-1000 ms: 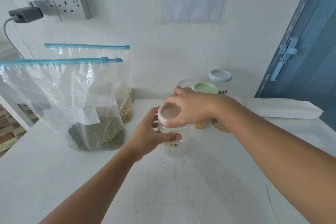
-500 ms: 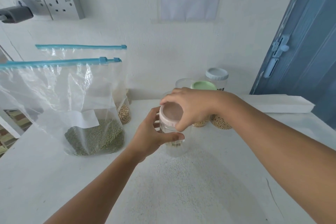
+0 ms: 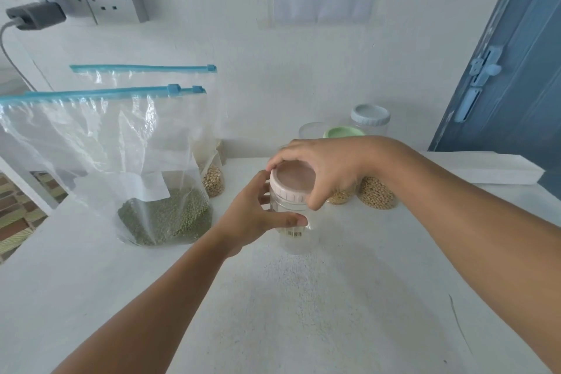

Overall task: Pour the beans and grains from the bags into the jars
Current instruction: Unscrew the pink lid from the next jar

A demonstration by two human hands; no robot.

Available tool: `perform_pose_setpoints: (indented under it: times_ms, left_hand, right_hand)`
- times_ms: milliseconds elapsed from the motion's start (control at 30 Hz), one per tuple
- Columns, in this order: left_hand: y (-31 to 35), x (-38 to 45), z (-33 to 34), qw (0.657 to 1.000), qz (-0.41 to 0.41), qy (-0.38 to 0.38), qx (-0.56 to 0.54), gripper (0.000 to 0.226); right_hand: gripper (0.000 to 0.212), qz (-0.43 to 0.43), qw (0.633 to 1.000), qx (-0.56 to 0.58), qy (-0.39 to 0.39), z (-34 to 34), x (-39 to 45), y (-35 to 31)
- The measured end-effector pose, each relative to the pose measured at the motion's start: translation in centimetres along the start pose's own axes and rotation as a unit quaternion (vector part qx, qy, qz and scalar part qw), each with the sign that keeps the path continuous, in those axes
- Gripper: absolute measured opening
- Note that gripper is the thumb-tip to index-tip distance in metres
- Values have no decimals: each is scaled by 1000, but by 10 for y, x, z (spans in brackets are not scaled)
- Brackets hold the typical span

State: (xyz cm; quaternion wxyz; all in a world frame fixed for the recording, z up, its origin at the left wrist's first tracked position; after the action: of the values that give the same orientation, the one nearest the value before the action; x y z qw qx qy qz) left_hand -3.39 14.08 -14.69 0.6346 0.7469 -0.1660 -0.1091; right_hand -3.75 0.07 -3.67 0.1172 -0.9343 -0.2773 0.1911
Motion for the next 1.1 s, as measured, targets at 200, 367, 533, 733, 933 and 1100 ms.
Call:
perform_pose_setpoints:
  times_ms: [200, 367, 533, 733, 933, 1100]
  left_hand:
    - [3, 1, 3, 998, -23, -50, -4, 95]
    - [-3, -2, 4, 999, -45, -23, -16, 101]
    - [-1, -7, 7, 999, -37, 5, -24, 105]
    - [0, -9, 10, 999, -39, 19, -16, 103]
    - [-1, -11, 13, 998, -41, 37, -22, 104]
    - [-1, -13, 17, 998, -47, 45, -20, 110]
  right_hand:
    - [82, -53, 998, 23, 27, -24, -9, -8]
    - [78, -59, 975, 112, 181, -34, -34, 4]
    - [75, -40, 807, 453, 377, 33, -79, 84]
    - [111, 145, 824, 454, 307, 149, -82, 140]
    - [97, 243, 896, 249, 276, 171, -87, 154]
    - [84, 252, 916, 129, 284, 177, -92, 153]
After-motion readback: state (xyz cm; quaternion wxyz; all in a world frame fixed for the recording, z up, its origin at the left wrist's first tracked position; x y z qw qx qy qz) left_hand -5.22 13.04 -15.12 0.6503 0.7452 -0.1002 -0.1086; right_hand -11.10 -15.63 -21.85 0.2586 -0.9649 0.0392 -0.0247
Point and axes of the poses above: each hand's wrist, its own x-axis towards the middle knuckle, its own z-axis out of the palm, y = z × x, the point moved 6 cm from there along x, towards the middle knuckle, and after that the axes turned 2 degrees about -x, right-handed, at the moved point
